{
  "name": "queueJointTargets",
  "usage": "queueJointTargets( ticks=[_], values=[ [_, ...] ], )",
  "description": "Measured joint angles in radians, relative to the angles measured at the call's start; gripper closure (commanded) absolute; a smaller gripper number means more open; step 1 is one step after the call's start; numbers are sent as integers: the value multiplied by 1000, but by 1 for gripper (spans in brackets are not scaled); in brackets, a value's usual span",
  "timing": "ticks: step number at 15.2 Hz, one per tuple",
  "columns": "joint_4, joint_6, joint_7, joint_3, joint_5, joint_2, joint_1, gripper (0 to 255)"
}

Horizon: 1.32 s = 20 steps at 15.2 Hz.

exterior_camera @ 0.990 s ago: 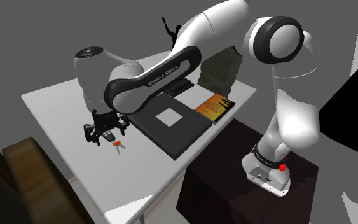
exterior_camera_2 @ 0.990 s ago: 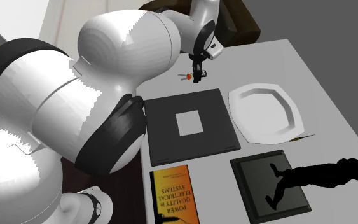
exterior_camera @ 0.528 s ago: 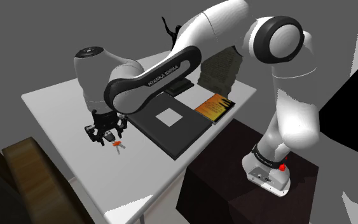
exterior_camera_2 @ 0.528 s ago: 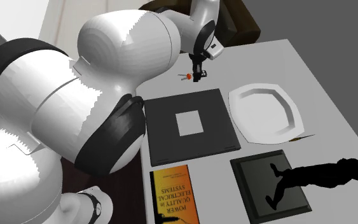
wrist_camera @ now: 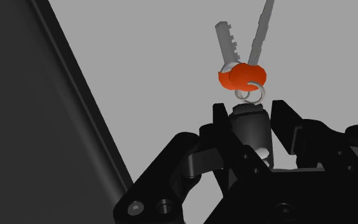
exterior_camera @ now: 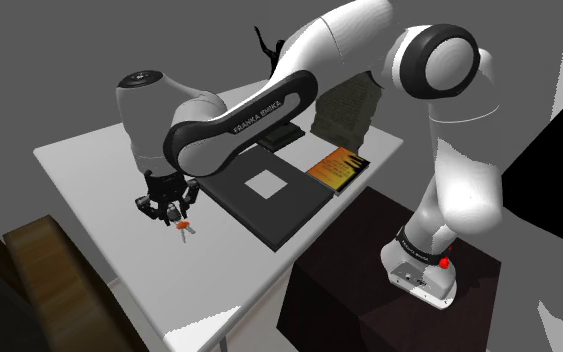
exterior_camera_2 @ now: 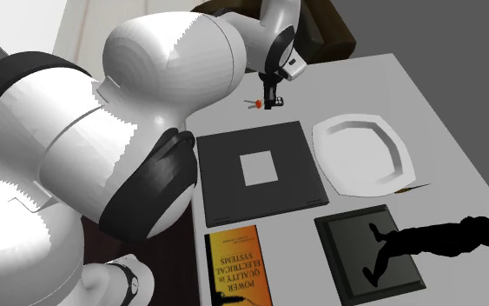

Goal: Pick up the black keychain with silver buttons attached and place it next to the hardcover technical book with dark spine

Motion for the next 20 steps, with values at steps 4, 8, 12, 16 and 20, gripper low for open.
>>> queueJointTargets(
  ticks=[4,8,12,16,20],
  values=[
    [7,-13,-8,7,9,-5,-2,255],
    [21,-52,-19,17,26,-32,-10,255],
    [50,-96,-25,24,37,-50,-11,255],
    [85,-143,-31,30,47,-64,-10,255],
    [52,-152,-54,37,71,-111,-39,255]
  ],
)
